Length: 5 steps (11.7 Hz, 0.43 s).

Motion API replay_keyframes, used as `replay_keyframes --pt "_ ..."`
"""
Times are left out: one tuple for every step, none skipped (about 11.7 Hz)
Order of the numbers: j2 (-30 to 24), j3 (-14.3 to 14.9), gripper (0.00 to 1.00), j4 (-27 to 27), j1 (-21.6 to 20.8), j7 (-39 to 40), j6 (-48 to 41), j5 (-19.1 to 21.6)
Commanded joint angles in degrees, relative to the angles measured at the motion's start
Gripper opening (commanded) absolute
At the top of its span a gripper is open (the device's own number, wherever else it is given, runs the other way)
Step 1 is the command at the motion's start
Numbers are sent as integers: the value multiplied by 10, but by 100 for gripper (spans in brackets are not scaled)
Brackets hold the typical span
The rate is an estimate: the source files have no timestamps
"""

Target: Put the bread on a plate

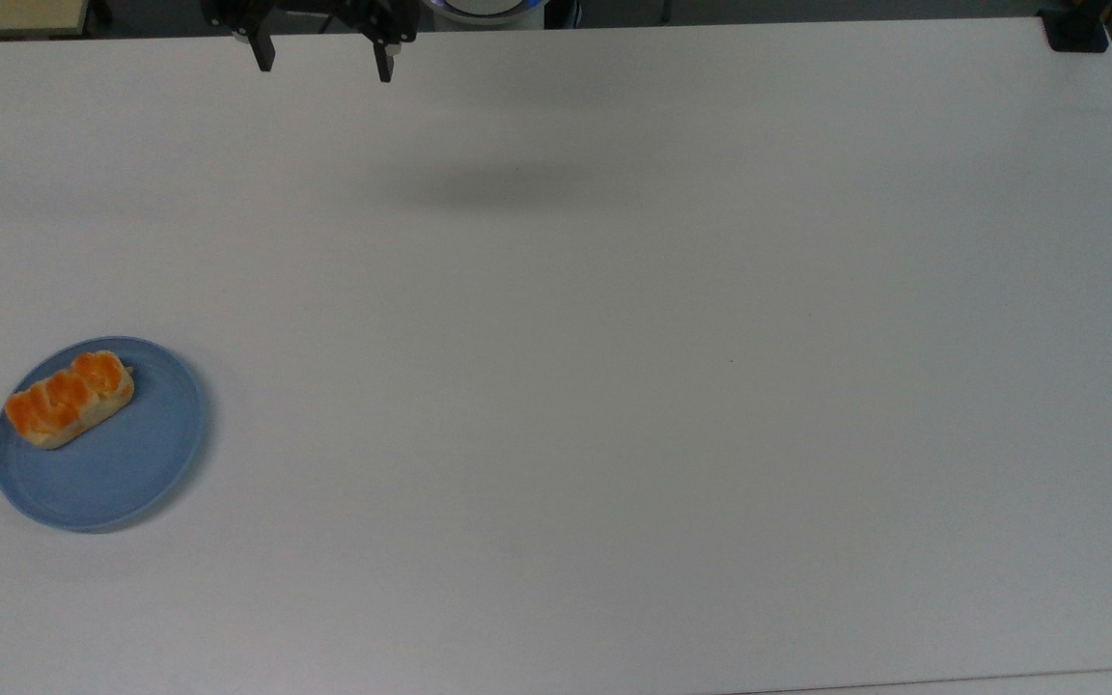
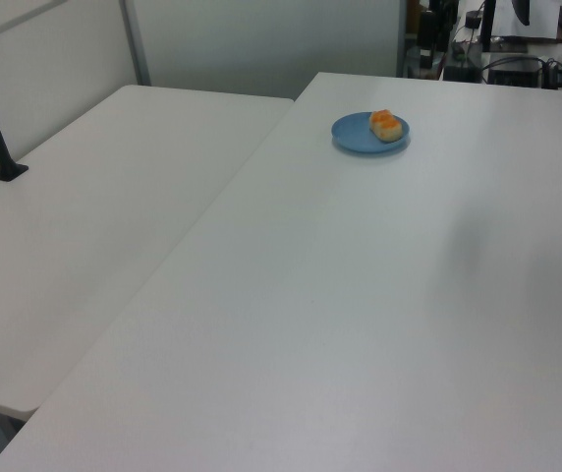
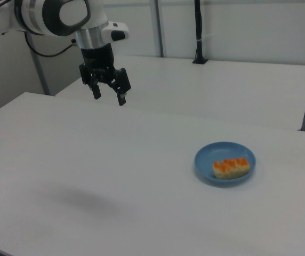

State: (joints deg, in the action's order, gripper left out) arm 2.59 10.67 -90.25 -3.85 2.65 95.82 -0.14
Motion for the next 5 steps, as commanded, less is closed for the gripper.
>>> replay_keyframes --pt "-19 2 100 -27 8 13 23 1" --pt "-19 2 100 -27 9 13 23 4" --pt "-19 2 100 -26 14 14 23 6" --pt "-17 2 100 -26 15 20 24 8" --pt "-18 2 100 -26 14 20 23 8"
